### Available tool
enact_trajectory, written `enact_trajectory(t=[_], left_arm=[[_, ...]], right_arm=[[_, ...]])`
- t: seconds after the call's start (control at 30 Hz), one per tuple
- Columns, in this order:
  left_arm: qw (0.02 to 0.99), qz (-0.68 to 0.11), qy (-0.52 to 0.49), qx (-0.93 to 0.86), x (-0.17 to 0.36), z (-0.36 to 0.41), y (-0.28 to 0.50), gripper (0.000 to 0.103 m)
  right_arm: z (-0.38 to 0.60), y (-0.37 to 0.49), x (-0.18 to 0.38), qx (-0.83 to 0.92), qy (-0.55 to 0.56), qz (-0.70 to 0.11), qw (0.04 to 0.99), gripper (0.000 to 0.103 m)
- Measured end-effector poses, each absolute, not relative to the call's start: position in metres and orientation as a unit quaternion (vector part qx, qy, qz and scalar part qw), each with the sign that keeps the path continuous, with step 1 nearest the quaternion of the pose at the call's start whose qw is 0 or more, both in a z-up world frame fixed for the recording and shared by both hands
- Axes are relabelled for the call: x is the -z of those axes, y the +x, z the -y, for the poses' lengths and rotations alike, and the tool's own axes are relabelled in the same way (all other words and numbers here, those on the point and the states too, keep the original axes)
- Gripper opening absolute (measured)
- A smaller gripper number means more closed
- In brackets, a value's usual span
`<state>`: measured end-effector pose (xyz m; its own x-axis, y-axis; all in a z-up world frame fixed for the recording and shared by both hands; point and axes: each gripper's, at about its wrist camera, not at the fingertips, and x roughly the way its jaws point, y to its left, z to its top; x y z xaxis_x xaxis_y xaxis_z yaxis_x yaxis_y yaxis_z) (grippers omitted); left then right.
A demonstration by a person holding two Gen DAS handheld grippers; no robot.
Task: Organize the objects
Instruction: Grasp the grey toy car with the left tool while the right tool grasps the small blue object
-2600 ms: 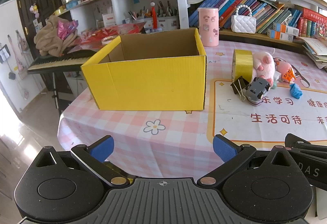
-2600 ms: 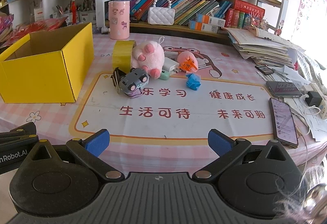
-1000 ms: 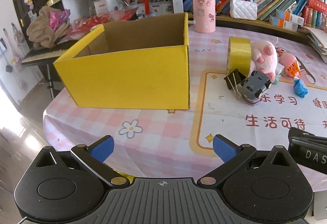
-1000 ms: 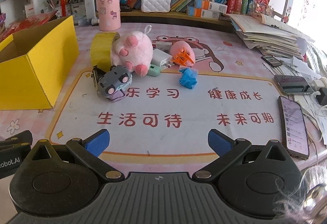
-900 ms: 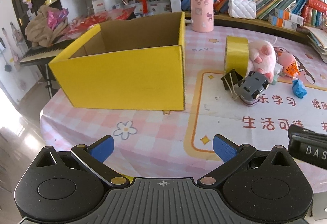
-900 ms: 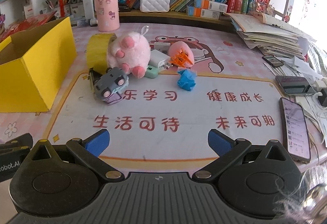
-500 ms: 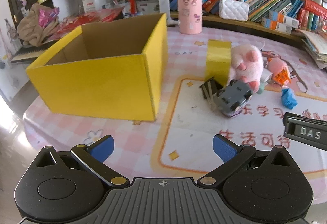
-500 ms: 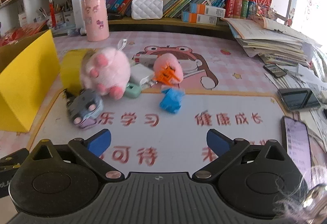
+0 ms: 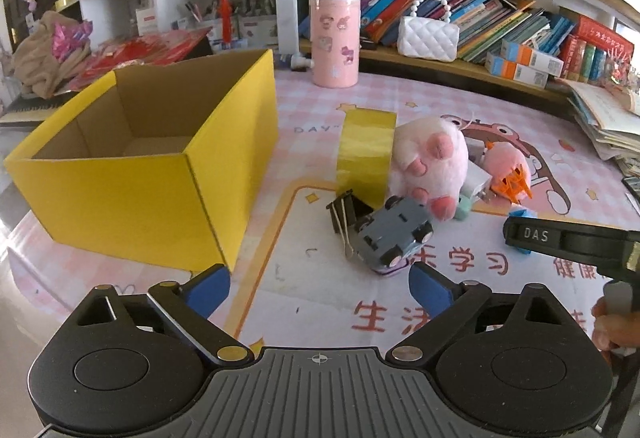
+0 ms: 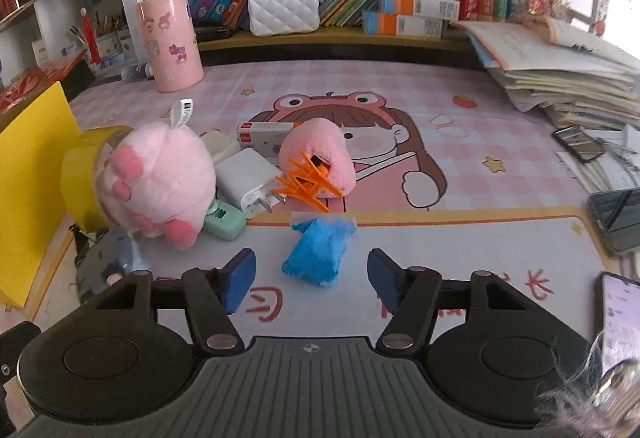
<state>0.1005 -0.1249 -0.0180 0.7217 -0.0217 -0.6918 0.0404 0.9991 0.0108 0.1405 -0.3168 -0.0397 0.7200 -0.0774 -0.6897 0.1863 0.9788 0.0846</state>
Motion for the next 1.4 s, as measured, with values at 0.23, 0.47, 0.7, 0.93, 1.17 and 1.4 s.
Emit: enact_trajectory(t=[0.23,0.47,0.7,0.93,1.17,1.4], left_arm=[[0.927,-0.373,0.021,0.019,0.018,0.141,0.113,0.089],[0.921,-0.386,0.032,0.029,0.026,0.161,0.128,0.083],[0.904,-0.426,-0.026,0.009,0.044,0.171,0.153,0.084],[0.896,-0.431,-0.098,-0.050,0.052,0.166,0.173,0.075],[0.899,-0.426,-0.098,-0.032,0.045,0.167,0.152,0.063],[0.899,-0.426,-0.099,0.004,0.041,0.156,0.128,0.063]], right_arm=[[0.329,0.168,0.051,0.054,0.081,-0.381,0.919,0.051],[0.341,0.167,0.048,0.031,0.076,-0.375,0.924,0.030],[0.347,0.142,0.024,-0.020,0.058,-0.347,0.936,0.030],[0.349,0.124,0.017,-0.022,0.008,-0.329,0.944,0.030],[0.349,0.114,0.020,-0.026,0.010,-0.341,0.940,0.030],[0.330,0.106,0.023,-0.036,0.020,-0.359,0.933,0.031]])
